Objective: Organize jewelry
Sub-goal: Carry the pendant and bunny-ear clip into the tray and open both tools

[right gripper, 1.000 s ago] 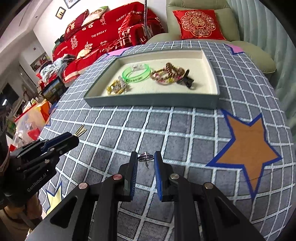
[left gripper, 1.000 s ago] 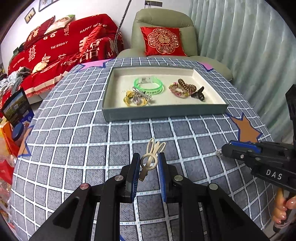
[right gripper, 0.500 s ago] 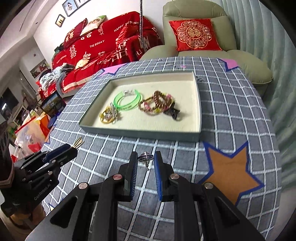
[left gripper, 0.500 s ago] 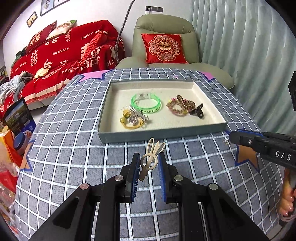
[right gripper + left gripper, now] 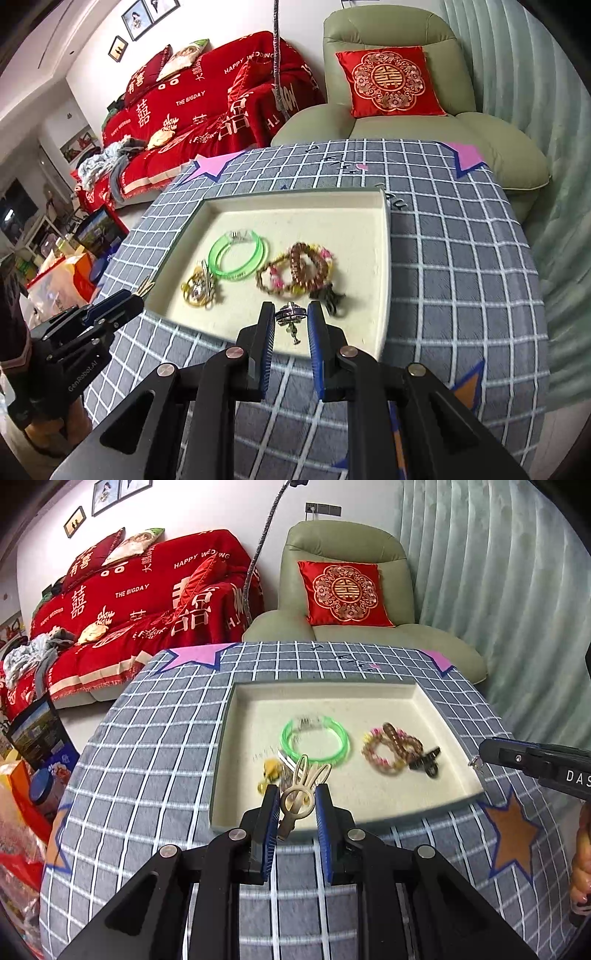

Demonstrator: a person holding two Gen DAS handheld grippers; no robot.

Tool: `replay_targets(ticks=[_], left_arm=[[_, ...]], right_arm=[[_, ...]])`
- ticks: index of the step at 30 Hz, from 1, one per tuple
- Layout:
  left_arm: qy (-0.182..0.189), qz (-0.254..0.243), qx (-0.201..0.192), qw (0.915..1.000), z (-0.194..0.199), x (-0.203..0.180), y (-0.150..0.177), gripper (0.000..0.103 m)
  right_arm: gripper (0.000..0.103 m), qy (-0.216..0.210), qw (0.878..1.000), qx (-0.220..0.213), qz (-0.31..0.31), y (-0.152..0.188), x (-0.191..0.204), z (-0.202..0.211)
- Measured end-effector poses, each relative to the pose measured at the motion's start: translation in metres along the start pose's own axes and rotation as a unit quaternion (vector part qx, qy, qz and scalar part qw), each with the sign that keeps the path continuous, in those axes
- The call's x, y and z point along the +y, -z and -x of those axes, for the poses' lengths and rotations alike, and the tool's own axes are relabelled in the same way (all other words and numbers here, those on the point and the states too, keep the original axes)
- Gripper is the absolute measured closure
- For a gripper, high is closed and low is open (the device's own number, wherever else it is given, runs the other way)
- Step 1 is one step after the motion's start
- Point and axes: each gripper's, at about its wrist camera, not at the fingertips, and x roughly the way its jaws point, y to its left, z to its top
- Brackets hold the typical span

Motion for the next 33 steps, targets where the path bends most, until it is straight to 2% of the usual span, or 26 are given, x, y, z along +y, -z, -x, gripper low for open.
replay_targets(ticks=[16,33], left_arm=[[-0.032,-0.001,0.036,0.9988,-0.066,0.005,-0.007,0.073],[-0.044,-0.015,0.052,0.9976,-0.081,-0.001,-0.001,0.073]], right_arm=[[0.083,0.006,0.999,0.033,0.002,-0.013,0.007,-0.068],[0.083,0.021,0.998,0.061,0.003,-0.006,0.006,-0.091]])
